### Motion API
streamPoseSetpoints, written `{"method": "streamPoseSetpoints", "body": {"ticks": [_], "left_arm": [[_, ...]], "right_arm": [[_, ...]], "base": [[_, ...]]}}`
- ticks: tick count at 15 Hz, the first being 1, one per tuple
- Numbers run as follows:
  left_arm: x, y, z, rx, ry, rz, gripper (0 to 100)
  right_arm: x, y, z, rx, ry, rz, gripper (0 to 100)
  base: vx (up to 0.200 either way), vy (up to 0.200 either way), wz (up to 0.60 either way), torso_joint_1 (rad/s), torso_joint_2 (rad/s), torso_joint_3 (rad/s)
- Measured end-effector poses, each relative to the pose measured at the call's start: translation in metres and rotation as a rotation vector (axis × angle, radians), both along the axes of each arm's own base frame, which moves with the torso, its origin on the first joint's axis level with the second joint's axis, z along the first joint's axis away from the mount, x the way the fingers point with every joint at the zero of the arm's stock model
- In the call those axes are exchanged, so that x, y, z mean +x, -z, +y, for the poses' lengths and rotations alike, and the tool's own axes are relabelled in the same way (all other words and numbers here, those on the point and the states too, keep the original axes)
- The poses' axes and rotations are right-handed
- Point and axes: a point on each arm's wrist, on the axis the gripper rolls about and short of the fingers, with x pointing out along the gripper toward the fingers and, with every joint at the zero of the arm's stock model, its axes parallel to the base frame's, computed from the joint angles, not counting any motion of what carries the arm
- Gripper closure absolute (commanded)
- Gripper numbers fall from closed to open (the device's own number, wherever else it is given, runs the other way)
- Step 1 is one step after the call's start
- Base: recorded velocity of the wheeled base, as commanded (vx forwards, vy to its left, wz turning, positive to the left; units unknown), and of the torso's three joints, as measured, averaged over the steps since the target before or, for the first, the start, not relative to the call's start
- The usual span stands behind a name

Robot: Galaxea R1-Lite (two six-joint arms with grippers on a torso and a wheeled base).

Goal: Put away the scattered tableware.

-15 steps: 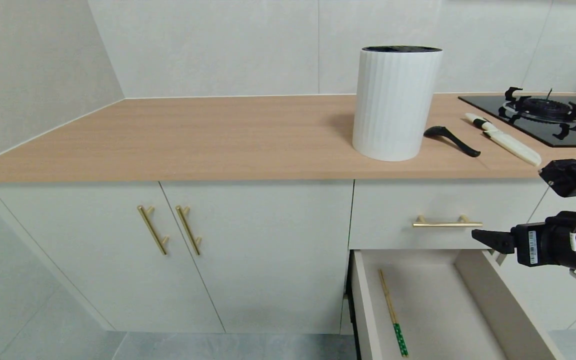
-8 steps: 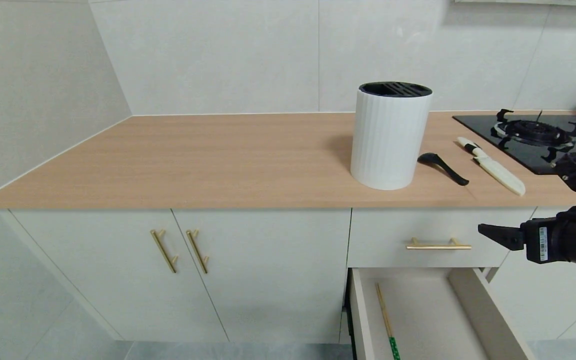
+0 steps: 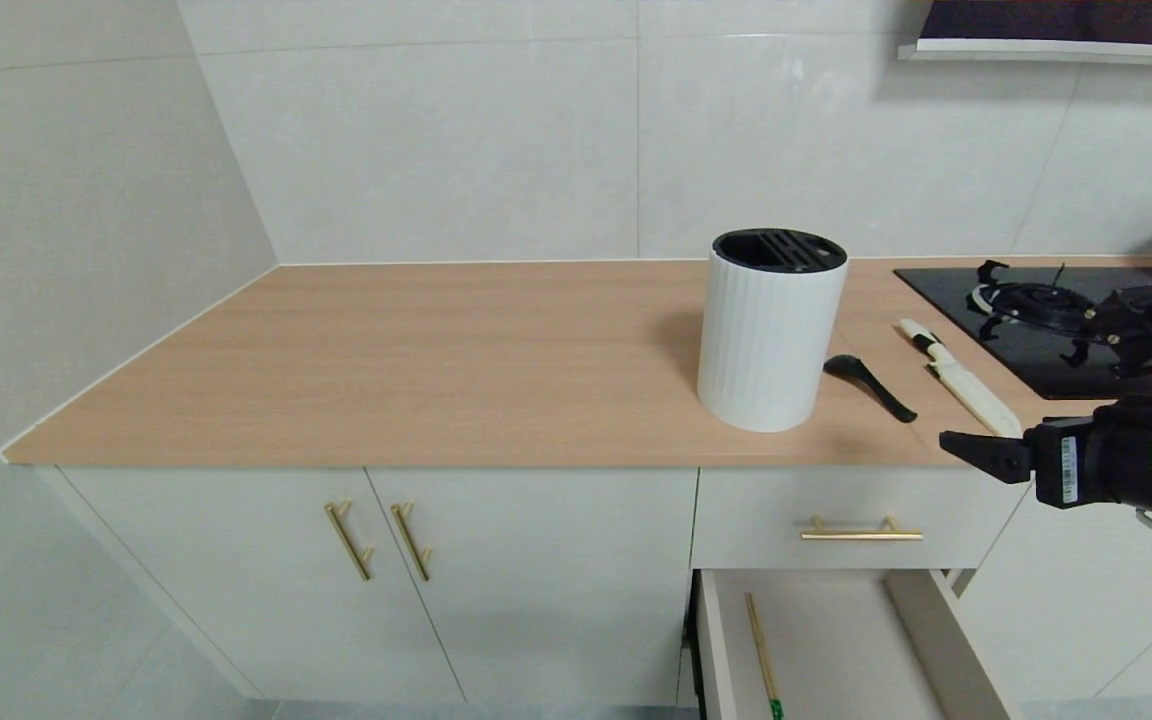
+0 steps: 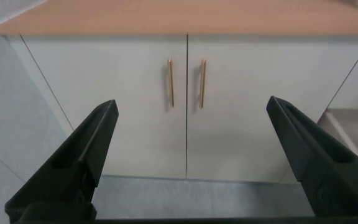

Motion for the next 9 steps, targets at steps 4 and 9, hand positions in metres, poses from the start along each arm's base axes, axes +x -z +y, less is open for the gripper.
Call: {"method": "streamPoseSetpoints", "body": {"ticks": [4,9], "left_arm": [[0.0,0.0,0.0,0.0,0.001,0.0,0],[0.0,0.0,0.0,0.0,0.0,0.0,0]], "right_arm": [[0.042,-0.008,-0.006,-0.022,-0.009,-0.072,0],[0.128,-0.004,-0.031,0.023,-0.122,-0.091,0]], "base": [[0.0,0.0,0.0,0.022,-0.04,-0.019],[0.0,0.0,0.0,0.0,0.0,0.0]]}}
